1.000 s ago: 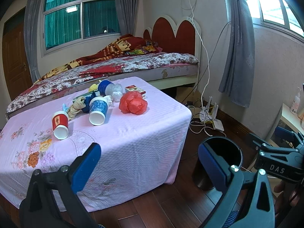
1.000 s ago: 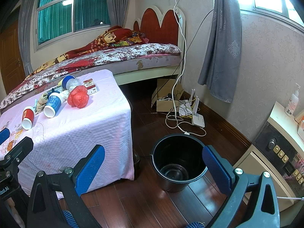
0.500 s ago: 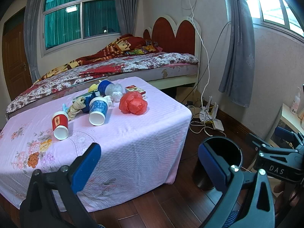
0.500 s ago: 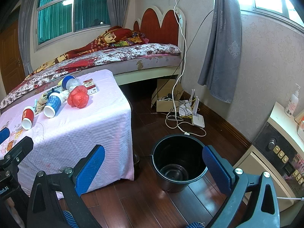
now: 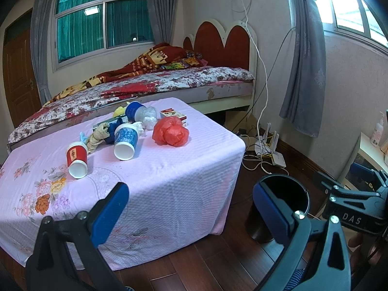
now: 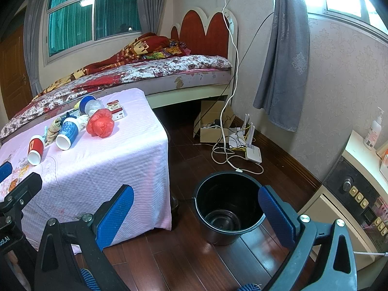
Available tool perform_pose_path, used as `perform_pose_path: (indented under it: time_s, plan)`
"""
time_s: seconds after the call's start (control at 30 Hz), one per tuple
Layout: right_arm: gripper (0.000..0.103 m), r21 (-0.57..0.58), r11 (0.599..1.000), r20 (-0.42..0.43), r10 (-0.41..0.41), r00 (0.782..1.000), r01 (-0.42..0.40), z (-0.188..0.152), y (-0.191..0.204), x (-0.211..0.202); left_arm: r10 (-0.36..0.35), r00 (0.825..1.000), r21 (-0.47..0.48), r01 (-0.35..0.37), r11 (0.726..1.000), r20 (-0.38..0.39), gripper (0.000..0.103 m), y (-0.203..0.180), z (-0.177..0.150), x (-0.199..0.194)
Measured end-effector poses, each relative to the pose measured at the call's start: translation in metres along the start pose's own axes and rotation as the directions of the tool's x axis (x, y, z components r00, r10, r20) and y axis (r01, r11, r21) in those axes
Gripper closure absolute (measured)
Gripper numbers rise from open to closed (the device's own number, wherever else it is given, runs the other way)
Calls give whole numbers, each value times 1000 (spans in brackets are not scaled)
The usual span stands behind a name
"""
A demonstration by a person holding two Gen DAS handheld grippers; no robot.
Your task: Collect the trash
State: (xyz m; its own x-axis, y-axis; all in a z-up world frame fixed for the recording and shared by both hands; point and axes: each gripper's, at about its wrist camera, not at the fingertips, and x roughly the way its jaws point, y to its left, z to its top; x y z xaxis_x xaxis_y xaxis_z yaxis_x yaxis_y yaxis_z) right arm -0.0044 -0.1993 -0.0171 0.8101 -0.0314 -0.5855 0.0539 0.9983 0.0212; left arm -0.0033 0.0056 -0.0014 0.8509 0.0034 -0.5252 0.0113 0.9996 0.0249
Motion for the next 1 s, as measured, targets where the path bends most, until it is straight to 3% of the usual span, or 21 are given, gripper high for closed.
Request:
perform_pose_path:
  time_s: [1.0]
  plan:
    - [0,-10,1000,-2,-7,1000,7,-1,10,4,9,1000,-12,-9,1000,-20,1,4,-7,6]
